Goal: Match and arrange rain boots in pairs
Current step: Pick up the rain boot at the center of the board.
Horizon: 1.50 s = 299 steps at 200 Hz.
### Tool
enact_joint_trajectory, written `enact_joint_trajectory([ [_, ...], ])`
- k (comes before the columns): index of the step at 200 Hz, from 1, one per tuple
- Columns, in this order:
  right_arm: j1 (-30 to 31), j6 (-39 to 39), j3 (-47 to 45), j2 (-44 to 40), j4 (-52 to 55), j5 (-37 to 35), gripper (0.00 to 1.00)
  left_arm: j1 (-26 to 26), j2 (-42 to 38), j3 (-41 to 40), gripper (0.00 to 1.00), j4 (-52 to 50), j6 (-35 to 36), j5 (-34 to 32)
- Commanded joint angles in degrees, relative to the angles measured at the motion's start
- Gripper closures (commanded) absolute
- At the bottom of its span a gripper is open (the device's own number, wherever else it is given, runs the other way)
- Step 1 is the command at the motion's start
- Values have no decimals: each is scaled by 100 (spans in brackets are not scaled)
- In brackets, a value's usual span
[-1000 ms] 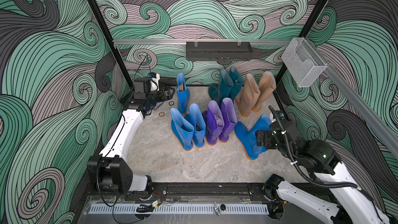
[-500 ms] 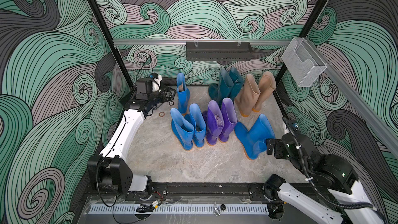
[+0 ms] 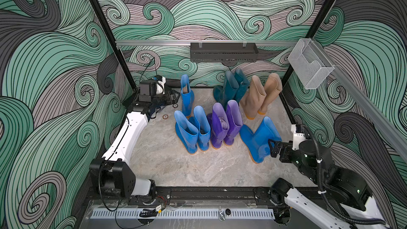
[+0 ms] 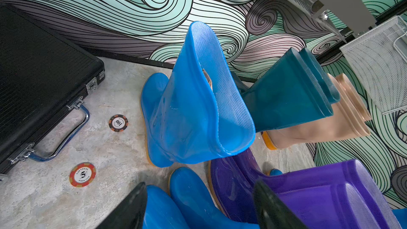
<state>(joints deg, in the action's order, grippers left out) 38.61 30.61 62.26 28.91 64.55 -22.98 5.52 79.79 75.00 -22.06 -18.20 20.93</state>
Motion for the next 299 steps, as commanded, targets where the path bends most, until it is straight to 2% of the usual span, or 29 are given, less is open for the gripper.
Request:
enact_joint_trajectory([
  [1,13,102,-139,161,65,221,1,59,67,96,23,-41,62,-41],
  [51,12,326,-352,641,769,-411,1,91,46,76,23,-140,131,-80],
  [96,11,137,-1375,337,-458,58,1,105,-3,-4,23,-120,110,-120],
  [123,9,107,-1912,181,-1068,-84,1,107,-68,-21,23,-157,154,-150],
  [134,14,19,-2050,142,-1267,-145,7,107,-86,-36,23,-155,152,-159],
  [146,10,-116,-2121,107,-1435,-137,20,103,-98,-47,23,-153,153,-159],
  [169,10,-362,-1998,104,-1471,-71,62,107,-133,-99,23,-101,124,-158],
  [175,13,-387,-1941,101,-1425,-74,78,105,-132,-110,23,-85,122,-159],
  [180,7,-426,-1887,106,-1385,-75,86,101,-144,-121,23,-79,110,-159],
  [189,8,-511,-1748,109,-1290,-67,94,103,-146,-124,23,-74,106,-146],
  [207,10,-708,-1292,181,-1063,-74,100,116,-165,-104,23,-77,55,-117],
  [240,13,-1294,-5,563,-881,108,100,125,-235,-83,23,-99,-43,-80],
  [267,11,-1651,1304,1315,-522,244,100,156,-279,-49,23,-124,-136,-29],
  [299,11,-1802,2886,2170,87,-77,100,183,-365,-50,23,-130,-180,-17],
])
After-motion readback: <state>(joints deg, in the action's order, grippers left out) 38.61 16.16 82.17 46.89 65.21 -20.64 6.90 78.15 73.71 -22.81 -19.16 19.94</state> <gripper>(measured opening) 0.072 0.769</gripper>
